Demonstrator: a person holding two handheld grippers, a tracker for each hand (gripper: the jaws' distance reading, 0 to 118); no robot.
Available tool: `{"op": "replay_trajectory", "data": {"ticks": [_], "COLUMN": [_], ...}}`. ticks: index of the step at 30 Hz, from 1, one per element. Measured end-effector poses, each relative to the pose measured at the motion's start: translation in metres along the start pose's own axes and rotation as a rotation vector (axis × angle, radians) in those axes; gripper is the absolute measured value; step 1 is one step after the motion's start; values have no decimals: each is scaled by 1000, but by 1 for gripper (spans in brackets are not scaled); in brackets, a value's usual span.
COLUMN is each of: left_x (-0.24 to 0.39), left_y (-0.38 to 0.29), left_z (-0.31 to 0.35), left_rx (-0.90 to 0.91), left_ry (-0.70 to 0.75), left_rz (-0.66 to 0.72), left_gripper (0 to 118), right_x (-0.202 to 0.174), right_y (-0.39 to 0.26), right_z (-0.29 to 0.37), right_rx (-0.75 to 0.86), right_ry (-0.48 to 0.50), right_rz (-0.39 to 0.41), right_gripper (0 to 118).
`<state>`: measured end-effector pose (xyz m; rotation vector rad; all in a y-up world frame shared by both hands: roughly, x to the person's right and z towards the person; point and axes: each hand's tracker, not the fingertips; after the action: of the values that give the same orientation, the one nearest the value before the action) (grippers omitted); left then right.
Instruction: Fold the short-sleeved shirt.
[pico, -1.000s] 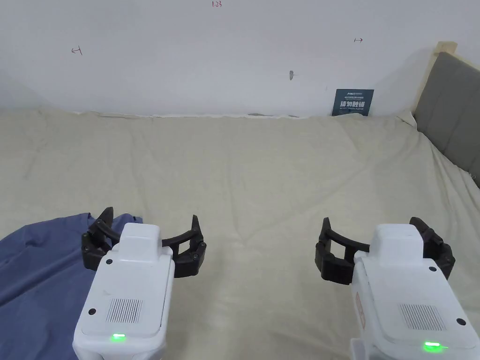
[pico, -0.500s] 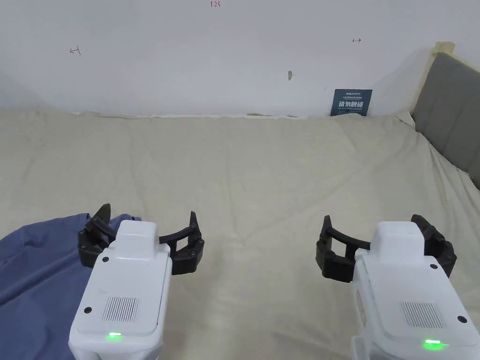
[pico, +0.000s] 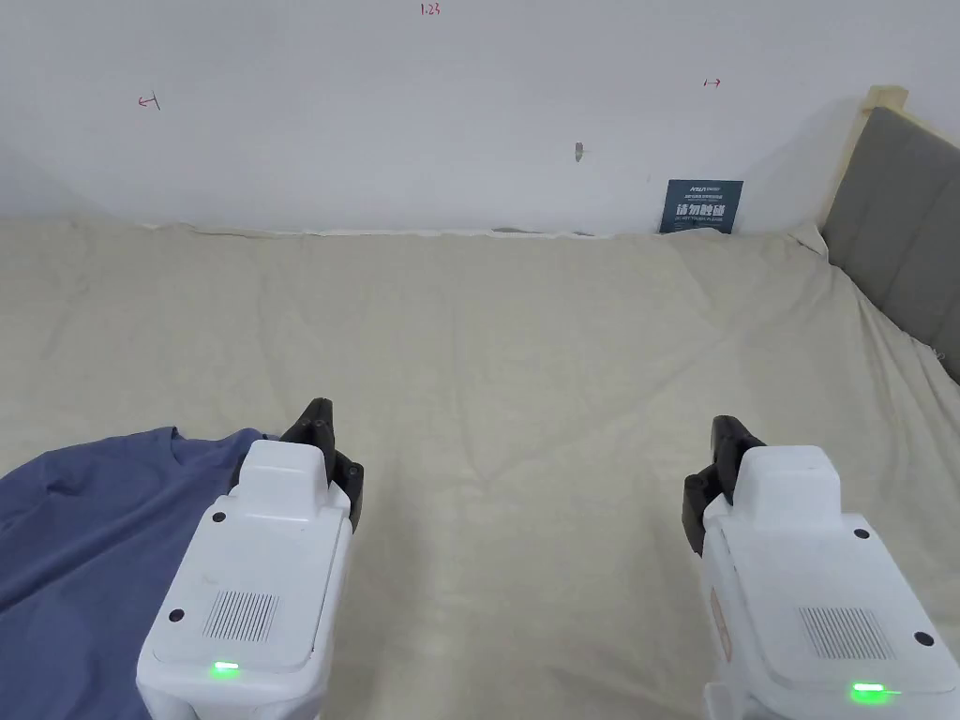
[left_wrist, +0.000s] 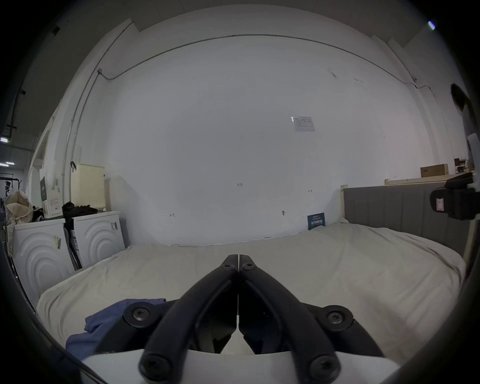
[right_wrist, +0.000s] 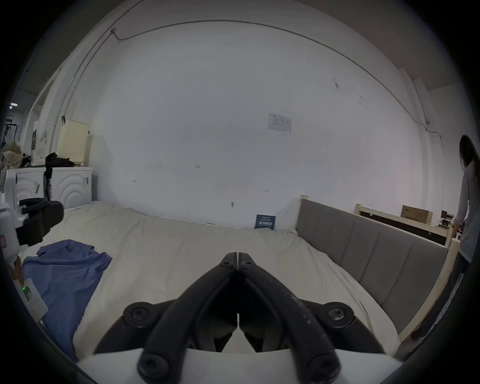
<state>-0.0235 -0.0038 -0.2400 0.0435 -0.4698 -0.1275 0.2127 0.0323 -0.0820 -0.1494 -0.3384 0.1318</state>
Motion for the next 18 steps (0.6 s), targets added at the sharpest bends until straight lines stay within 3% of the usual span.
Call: {"op": "replay_trajectory", "data": {"ticks": [4, 9, 18], "left_x": [-1, -31, -151], "left_y": [-2, -7, -18], "left_z": [-1, 3, 40], "left_rx": [-3, -19, -69], "left_ry": [18, 89, 376], "left_rz": [-26, -22, -65], "left_gripper": [0, 0, 0], "right_x": [-6, -24, -131], "right_y": [2, 9, 34], "right_z": [-5, -25, -72], "right_rx": [10, 6, 47], "right_ry": [-4, 58, 315], "right_rz": [14, -13, -10], "right_gripper": [1, 1, 1]}}
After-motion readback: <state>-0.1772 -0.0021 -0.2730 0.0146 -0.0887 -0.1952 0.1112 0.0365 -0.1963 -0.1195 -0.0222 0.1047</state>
